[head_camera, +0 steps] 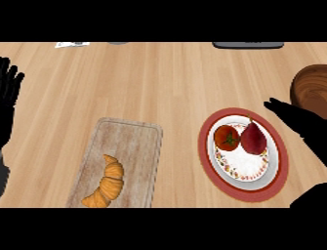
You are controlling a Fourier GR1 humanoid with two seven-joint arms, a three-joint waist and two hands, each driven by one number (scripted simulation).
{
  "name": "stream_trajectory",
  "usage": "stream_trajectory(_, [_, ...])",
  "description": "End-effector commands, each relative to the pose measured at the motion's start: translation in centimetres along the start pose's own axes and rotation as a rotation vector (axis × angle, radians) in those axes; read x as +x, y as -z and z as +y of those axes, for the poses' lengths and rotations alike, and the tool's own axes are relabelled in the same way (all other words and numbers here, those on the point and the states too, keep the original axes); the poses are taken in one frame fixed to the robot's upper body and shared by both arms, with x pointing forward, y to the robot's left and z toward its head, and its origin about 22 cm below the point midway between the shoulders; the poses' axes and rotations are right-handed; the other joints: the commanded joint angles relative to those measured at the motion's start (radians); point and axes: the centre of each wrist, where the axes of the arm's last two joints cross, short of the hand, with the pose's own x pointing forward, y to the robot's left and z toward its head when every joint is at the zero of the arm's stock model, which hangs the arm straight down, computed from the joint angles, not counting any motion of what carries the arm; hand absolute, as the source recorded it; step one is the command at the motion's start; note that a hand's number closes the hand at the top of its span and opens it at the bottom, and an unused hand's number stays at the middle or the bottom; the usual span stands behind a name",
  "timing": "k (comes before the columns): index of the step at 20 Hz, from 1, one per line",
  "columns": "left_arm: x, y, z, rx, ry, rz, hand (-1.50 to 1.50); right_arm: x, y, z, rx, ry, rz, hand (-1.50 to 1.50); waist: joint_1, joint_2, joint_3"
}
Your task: Pick the pear from the plate and place it in the bowl
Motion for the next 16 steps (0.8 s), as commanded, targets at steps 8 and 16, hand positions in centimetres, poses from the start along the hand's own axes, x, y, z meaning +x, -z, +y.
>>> stream_trajectory(8, [-0.8, 2.3, -0.3, -0.013, -0.019, 0.011, 0.0, -0.3, 3.1, 1.8, 0.078, -0.014, 0.041, -1.5, 0.001, 0.003, 0.001])
stream_trajectory(16, [1.0, 1.4, 1.1, -0.002, -0.004, -0.013, 0.0, -3.4, 5.3, 4.2, 0.112, 0.018, 0.102, -1.5, 0.002, 0.001, 0.002])
